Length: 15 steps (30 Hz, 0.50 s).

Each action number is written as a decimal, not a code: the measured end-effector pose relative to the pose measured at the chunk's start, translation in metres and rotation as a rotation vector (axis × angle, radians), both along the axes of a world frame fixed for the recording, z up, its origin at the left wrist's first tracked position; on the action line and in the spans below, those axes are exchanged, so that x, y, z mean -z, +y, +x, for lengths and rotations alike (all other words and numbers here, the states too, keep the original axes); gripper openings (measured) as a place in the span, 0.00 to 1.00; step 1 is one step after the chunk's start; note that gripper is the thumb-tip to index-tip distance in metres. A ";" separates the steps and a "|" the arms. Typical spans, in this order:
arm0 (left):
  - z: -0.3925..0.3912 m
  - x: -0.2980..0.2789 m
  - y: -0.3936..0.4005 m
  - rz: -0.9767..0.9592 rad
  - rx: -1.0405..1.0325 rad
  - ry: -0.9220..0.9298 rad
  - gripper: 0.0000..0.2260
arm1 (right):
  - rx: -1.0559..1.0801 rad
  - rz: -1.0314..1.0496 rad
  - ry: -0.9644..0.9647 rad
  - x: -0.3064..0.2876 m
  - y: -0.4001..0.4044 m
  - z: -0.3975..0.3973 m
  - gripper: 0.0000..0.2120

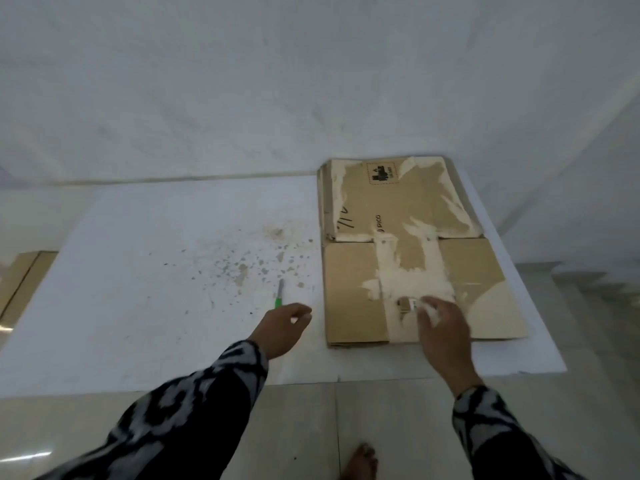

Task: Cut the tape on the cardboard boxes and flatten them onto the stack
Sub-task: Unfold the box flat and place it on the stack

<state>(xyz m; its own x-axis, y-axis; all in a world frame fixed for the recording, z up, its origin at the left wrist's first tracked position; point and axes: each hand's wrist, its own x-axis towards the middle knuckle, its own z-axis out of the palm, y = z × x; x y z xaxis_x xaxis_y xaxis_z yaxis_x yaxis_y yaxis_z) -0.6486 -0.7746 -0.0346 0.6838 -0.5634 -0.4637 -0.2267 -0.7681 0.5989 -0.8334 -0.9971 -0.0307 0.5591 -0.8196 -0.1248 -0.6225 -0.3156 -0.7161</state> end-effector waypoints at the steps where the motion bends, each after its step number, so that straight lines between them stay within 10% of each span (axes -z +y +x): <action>1: 0.003 -0.003 0.021 -0.020 -0.002 0.002 0.13 | -0.053 0.057 -0.029 -0.002 0.024 0.009 0.12; 15: 0.094 -0.039 0.396 -0.175 -0.297 -0.054 0.11 | -0.529 0.311 0.012 -0.032 0.407 0.191 0.08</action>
<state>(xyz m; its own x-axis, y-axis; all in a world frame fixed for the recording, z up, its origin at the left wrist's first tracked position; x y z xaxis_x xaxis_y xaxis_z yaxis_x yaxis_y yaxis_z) -0.5549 -0.3785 0.0044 0.8504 -0.4043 -0.3367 -0.0436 -0.6919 0.7206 -0.6428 -0.5900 0.0015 0.8775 -0.3555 -0.3220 -0.4468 -0.3614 -0.8184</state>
